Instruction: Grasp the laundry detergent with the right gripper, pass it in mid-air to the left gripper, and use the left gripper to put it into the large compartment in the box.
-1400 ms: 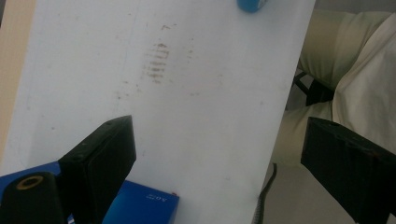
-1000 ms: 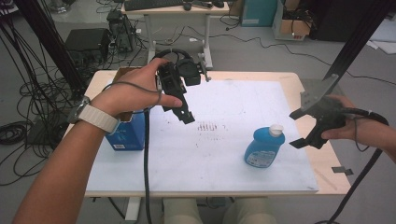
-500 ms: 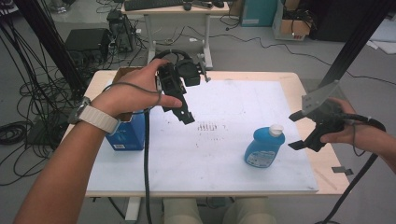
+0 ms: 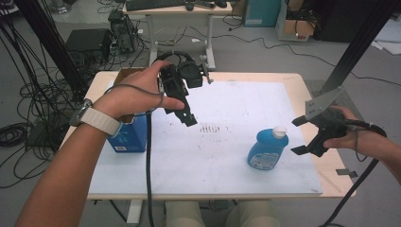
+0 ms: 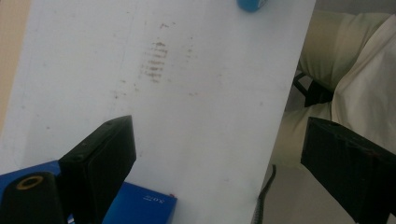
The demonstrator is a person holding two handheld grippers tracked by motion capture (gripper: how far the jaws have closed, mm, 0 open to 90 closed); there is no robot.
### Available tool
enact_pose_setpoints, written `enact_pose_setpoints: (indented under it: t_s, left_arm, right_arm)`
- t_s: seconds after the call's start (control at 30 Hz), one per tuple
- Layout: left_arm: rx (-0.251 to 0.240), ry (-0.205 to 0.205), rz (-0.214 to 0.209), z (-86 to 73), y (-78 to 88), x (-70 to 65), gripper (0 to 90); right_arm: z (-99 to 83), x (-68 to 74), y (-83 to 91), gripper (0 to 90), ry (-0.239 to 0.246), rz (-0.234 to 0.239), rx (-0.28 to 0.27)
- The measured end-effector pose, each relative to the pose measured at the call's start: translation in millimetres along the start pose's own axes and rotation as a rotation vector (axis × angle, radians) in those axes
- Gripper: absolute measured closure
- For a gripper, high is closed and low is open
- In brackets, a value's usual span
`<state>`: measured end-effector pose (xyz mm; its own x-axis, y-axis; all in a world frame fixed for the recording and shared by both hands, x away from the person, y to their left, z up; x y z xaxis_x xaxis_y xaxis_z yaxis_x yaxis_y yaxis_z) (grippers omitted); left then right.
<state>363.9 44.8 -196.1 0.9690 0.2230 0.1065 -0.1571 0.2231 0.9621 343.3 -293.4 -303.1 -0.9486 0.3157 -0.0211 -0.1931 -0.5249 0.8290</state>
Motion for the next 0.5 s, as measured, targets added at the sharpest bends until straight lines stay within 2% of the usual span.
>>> enact_pose_setpoints:
  t_s: [0.23, 0.5]
  left_arm:
    - [-0.002, 0.003, -0.001, -1.7, -1.5, 0.4, 10.5]
    - [-0.003, 0.005, -0.003, -1.6, -2.9, 0.4, 10.5]
  right_arm:
    - [-7.0, -2.0, -4.9, 4.1, 0.003, -0.011, -0.014]
    - [-12.2, -1.0, -10.7, 4.1, 0.001, -0.021, -0.054]
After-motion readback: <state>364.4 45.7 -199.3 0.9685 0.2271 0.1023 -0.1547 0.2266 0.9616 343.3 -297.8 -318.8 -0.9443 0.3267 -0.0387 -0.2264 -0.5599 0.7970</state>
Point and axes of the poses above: each handheld gripper's, and its own axes: y roughly backward along the jaws, z roughly out of its top, x roughly to its left, the point moved 5 cm from there along -y, roughly forward along the jaws, and after that the axes turned 1 degree about -x, right-handed, at the moved point
